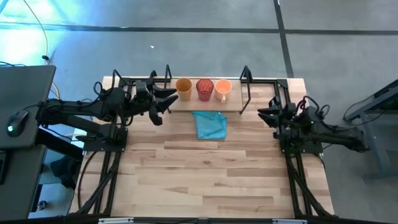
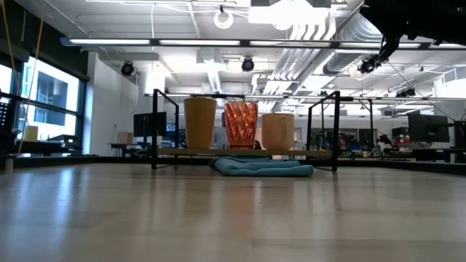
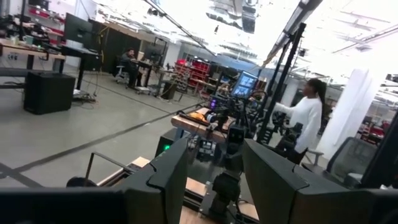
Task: Stack small to large cups/mugs on shelf
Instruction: Return to Home Position
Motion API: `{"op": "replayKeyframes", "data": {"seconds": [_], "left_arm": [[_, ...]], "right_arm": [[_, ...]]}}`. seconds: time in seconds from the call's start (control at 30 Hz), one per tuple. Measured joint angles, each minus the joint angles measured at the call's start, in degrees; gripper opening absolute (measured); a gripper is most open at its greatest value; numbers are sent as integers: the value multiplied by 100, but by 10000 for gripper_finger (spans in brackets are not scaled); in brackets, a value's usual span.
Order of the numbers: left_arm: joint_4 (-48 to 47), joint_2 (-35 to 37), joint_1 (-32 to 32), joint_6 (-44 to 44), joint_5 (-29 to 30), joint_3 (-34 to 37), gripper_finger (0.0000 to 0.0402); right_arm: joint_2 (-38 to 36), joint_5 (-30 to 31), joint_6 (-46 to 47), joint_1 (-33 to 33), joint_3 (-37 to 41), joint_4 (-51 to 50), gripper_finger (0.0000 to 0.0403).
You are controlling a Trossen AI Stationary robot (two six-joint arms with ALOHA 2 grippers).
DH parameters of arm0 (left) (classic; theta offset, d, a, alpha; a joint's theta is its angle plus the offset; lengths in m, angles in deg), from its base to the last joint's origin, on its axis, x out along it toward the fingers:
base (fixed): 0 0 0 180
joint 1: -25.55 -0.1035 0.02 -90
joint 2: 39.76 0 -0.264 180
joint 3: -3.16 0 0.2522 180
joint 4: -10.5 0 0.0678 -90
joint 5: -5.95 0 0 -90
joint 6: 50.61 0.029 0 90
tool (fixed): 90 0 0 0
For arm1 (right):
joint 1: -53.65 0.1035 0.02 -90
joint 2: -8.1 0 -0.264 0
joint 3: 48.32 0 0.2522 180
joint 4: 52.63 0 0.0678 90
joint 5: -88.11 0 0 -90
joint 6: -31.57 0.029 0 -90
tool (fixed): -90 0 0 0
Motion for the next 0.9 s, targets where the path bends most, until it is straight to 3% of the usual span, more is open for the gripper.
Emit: {"op": "replayKeyframes", "data": {"seconds": [0.27, 0.6, 0.9], "left_arm": [[0, 0, 0, 2, 127, 0, 143], [-2, 0, 2, -2, 215, 0, 143], [-138, 0, 0, -109, 234, 0, 143]], "right_arm": [[0, 231, 233, 2, 591, 973, 78], [0, 688, 30, 2, 609, 1016, 78], [2, 712, -41, 2, 609, 524, 78]]}}
